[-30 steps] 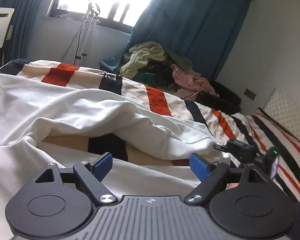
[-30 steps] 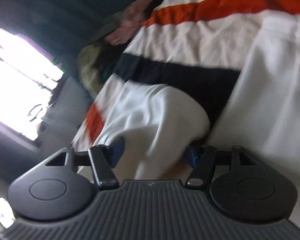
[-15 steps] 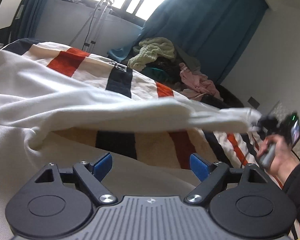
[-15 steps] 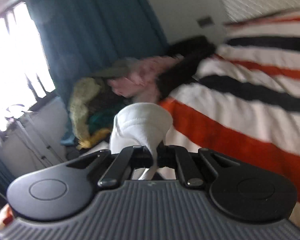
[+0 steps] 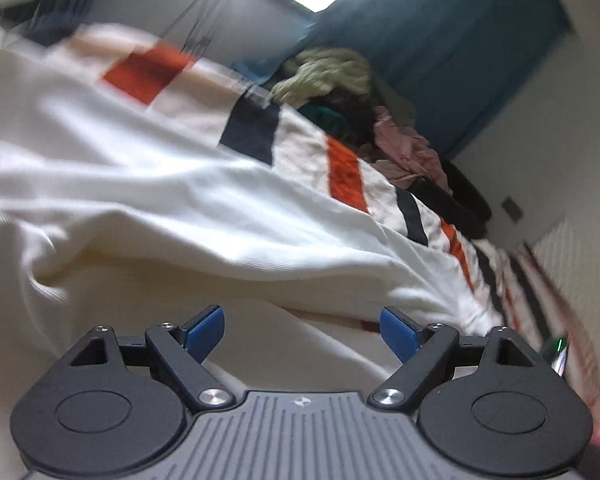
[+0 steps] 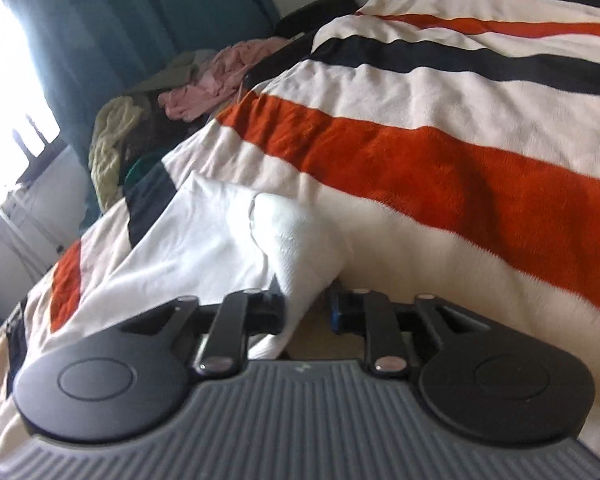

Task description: Fold clothes

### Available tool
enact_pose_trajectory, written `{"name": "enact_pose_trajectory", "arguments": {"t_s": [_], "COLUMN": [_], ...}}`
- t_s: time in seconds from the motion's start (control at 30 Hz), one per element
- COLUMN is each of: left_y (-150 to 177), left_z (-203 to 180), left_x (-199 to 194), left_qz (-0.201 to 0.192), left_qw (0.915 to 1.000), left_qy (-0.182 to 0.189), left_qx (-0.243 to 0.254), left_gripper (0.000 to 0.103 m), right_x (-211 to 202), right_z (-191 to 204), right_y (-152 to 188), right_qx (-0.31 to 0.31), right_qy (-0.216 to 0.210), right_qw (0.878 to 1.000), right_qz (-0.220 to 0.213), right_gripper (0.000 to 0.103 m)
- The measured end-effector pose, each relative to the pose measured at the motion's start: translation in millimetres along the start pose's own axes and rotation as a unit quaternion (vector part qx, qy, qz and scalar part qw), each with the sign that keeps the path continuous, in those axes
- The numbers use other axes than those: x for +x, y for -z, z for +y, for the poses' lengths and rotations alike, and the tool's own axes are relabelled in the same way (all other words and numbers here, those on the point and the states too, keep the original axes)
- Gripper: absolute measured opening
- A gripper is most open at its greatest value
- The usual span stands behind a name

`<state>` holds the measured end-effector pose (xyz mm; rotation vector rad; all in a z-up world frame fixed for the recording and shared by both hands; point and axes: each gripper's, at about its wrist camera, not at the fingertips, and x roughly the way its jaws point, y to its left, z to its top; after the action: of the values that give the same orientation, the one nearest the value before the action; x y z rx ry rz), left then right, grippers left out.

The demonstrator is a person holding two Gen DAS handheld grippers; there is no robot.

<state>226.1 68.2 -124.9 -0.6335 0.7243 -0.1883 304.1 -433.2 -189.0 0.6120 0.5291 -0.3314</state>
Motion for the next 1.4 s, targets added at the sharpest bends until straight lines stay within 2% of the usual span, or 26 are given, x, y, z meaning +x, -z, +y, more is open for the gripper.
{"name": "enact_pose_trajectory", "arguments": {"t_s": [0.07,0.1,0.13,0.2,0.23,0.37,0.43,0.47,0.53,0.6,0.7,0.8,0.83,0.87,0.9,0.93,0.97,1.03,1.13,1.2,1.27,1.37,1.4], "left_y": [-9.3,-13.7,-18.0,-23.7,-25.1,-27.2,-26.8,-26.5,-25.9,-25.1,-26.1,-29.0,-29.7,-30.3,-30.7,-31.1,-31.5,-32.3,-32.5,-34.4,-35.7,-31.8,-28.3], "left_z": [15.6,23.1,30.6,45.8,52.1,73.9,81.4,84.5,90.9,96.3,98.0,97.8,97.9,98.0,97.8,97.4,97.0,95.9,84.4,71.9,69.4,69.7,69.2], "left_x": [8.7,12.0,15.4,17.3,17.3,16.6,16.6,17.4,19.2,20.1,20.2,20.0,19.6,19.1,17.8,16.2,15.2,12.9,1.9,-8.8,-17.9,-27.3,-28.4], "left_qz": [0.0,-0.002,-0.003,-0.013,-0.016,-0.033,-0.04,-0.039,-0.037,-0.037,-0.043,-0.05,-0.051,-0.053,-0.055,-0.057,-0.058,-0.061,-0.086,-0.114,-0.125,-0.12,-0.113], "left_qw": [0.9988,0.9974,0.9955,0.9898,0.9867,0.973,0.9678,0.9673,0.9665,0.9666,0.9671,0.9669,0.9663,0.9656,0.9655,0.9655,0.9654,0.9653,0.9702,0.9733,0.9709,0.9732,0.9757], "left_qy": [0.006,0.01,0.015,0.027,0.033,0.05,0.051,0.045,0.031,0.018,0.021,0.029,0.033,0.037,0.04,0.042,0.046,0.052,0.06,0.075,0.093,0.098,0.089], "left_qx": [-0.048,-0.071,-0.093,-0.139,-0.159,-0.223,-0.243,-0.247,-0.252,-0.253,-0.25,-0.249,-0.25,-0.252,-0.252,-0.251,-0.25,-0.248,-0.218,-0.185,-0.182,-0.17,-0.165], "left_gripper": [0.087,0.087,0.087,0.085,0.082,0.069,0.051,0.045,0.019,0.011,0.008,0.006,0.006,0.006,0.005,0.005,0.005,0.005,0.004,0.004,0.004,0.004,0.004], "right_x": [-2.6,-9.0,-15.8,-29.4,-33.6,-28.0,-19.1,-12.6,7.0,25.6,52.3,70.0,75.9,80.0,81.8,81.0,77.3,63.1,22.8,-10.2,-35.6,-51.5,-50.5], "right_z": [-3.6,-6.1,-8.9,-14.4,-15.4,-5.5,4.4,10.3,24.0,32.6,42.6,52.4,57.6,63.0,68.3,74.1,80.3,89.8,107.7,119.4,121.0,98.5,85.3], "right_y": [-5.3,-6.1,-7.2,-9.4,-11.7,-26.5,-35.6,-40.9,-52.5,-62.0,-75.3,-80.6,-80.1,-79.4,-78.8,-80.2,-83.7,-100.8,-136.8,-155.5,-164.7,-153.8,-144.8], "right_qx": [-0.004,0.001,0.008,0.022,0.024,-0.001,-0.009,-0.016,-0.057,-0.089,-0.129,-0.159,-0.176,-0.193,-0.206,-0.216,-0.221,-0.196,-0.148,-0.129,-0.108,-0.096,-0.092], "right_qy": [0.003,0.009,0.017,0.034,0.038,0.012,0.004,0.005,0.021,0.022,0.015,0.012,0.019,0.03,0.04,0.043,0.04,0.024,-0.048,-0.107,-0.15,-0.175,-0.173], "right_qw": [1.0,1.0,1.0,0.998,0.998,0.999,1.0,1.0,0.998,0.995,0.988,0.979,0.974,0.969,0.964,0.962,0.963,0.975,0.988,0.983,0.974,0.963,0.963], "right_qz": [0.003,-0.006,-0.019,-0.046,-0.052,-0.03,-0.021,-0.016,0.002,0.033,0.084,0.124,0.14,0.153,0.161,0.159,0.148,0.106,0.004,-0.073,-0.131,-0.182,-0.184], "right_gripper": [0.034,0.05,0.061,0.074,0.077,0.077,0.077,0.077,0.076,0.076,0.075,0.064,0.041,0.024,0.012,0.011,0.011,0.01,0.01,0.01,0.01,0.01,0.011]}}
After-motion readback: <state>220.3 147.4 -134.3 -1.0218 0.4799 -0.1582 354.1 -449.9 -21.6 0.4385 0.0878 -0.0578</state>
